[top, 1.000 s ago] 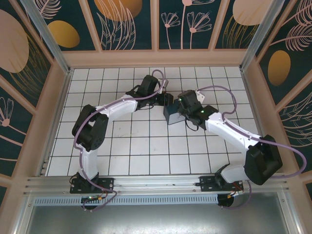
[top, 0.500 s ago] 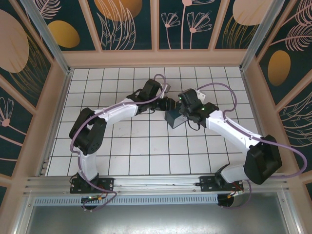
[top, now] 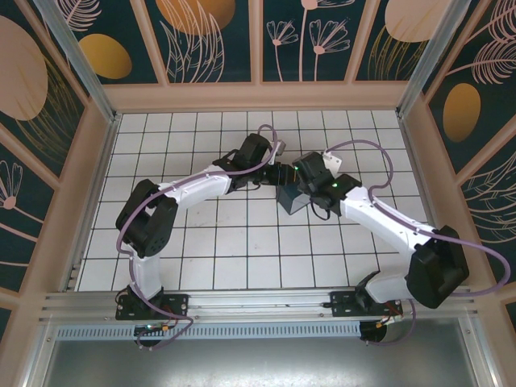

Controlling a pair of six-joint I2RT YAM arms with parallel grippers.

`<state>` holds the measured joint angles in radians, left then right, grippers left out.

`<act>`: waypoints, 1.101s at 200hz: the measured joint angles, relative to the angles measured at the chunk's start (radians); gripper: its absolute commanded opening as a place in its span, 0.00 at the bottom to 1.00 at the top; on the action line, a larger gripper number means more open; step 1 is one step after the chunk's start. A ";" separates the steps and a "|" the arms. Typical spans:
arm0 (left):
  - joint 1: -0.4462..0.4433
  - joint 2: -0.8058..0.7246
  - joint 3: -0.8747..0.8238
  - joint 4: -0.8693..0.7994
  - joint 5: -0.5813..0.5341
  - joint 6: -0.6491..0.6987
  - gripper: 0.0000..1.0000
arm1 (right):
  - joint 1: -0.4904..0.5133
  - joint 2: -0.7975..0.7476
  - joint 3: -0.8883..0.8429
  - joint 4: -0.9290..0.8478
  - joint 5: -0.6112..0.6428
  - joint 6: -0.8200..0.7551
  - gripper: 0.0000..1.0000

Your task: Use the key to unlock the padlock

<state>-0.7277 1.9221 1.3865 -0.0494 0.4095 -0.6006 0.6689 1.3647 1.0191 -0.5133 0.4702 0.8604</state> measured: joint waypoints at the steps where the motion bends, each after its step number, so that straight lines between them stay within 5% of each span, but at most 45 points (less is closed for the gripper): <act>1: 0.000 0.000 0.000 0.000 0.000 0.000 0.36 | 0.001 0.000 0.000 0.000 0.001 0.000 0.00; 42: -0.001 0.007 0.007 -0.009 -0.010 0.014 0.31 | -0.032 -0.005 -0.003 0.016 -0.033 -0.066 0.00; 105: -0.068 0.066 0.149 -0.186 -0.006 0.114 0.33 | -0.227 -0.002 0.133 -0.053 -0.386 -0.294 0.00; 163: -0.091 0.090 0.181 -0.200 0.037 0.117 0.33 | -0.203 -0.019 0.067 0.008 -0.381 -0.297 0.00; 220: -0.082 0.091 0.179 -0.196 0.049 0.095 0.32 | -0.348 -0.118 -0.046 0.097 -0.436 -0.325 0.00</act>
<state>-0.8097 2.0129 1.5650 -0.2459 0.4583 -0.5056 0.3214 1.2465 0.9730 -0.4164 0.0338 0.5358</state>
